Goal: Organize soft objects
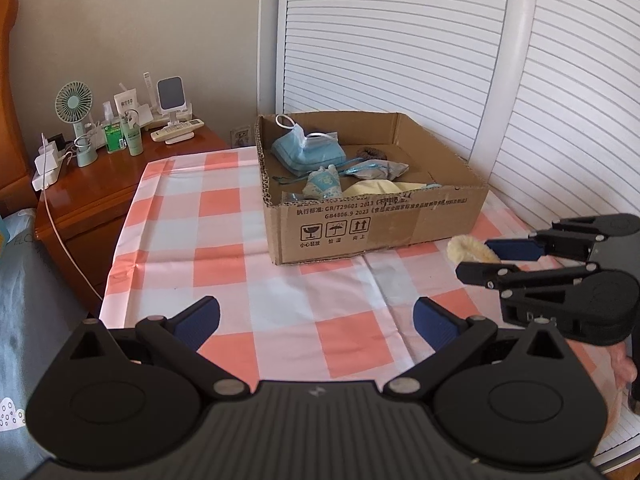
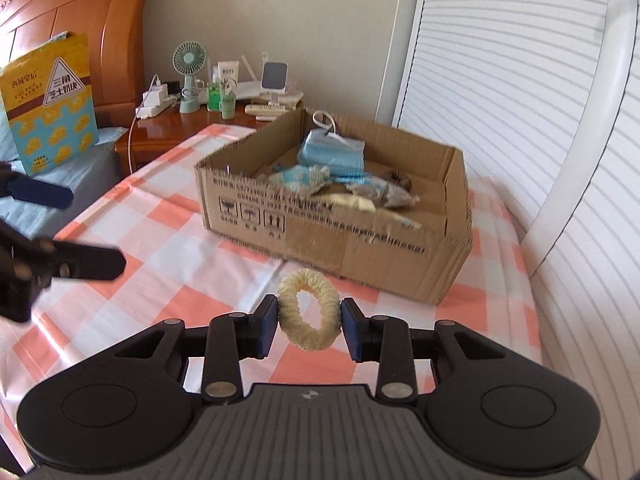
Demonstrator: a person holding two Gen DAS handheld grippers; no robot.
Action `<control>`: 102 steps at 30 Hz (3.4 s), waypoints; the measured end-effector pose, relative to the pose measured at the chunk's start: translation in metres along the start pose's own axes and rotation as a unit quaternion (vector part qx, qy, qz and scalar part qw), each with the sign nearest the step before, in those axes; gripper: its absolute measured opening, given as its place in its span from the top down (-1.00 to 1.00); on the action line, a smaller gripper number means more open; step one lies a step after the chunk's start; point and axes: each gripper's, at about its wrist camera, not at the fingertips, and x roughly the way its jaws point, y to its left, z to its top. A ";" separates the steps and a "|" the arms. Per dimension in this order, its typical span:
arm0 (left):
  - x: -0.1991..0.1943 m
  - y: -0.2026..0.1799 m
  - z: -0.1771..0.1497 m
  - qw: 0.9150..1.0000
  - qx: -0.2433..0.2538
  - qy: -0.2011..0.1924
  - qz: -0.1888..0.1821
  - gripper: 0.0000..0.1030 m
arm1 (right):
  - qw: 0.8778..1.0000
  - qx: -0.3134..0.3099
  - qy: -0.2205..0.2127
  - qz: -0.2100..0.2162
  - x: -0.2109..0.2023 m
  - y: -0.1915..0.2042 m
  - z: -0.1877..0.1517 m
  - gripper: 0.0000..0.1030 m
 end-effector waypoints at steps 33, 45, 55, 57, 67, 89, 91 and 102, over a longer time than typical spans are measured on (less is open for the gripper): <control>0.016 0.002 0.001 0.999 0.021 -0.023 0.013 -0.99 | 0.994 0.052 0.022 -0.092 0.123 -0.094 0.114 -0.45; 0.007 -0.005 0.001 0.998 0.035 -0.048 0.036 -0.99 | 0.996 0.067 -0.007 -0.063 0.093 -0.090 0.110 -1.00; -0.010 -0.010 0.003 0.998 0.017 -0.060 0.031 -0.99 | 0.995 0.068 0.027 -0.063 0.046 -0.062 0.089 -1.00; -0.013 -0.011 0.004 0.997 0.014 -0.062 0.034 -0.99 | 0.994 0.074 0.044 -0.070 0.038 -0.058 0.080 -1.00; -0.023 -0.011 0.018 0.997 -0.037 -0.051 0.049 -0.99 | 0.984 0.128 0.056 -0.107 -0.020 -0.040 0.034 -1.00; -0.020 -0.029 0.025 0.996 -0.021 -0.021 0.083 -0.99 | 0.982 0.143 0.009 -0.122 -0.065 -0.017 0.018 -1.00; -0.020 -0.029 0.025 0.996 -0.021 -0.021 0.083 -0.99 | 0.982 0.144 0.008 -0.121 -0.066 -0.018 0.018 -1.00; -0.020 -0.029 0.025 0.996 -0.020 -0.021 0.081 -0.99 | 0.983 0.140 0.007 -0.117 -0.066 -0.015 0.018 -1.00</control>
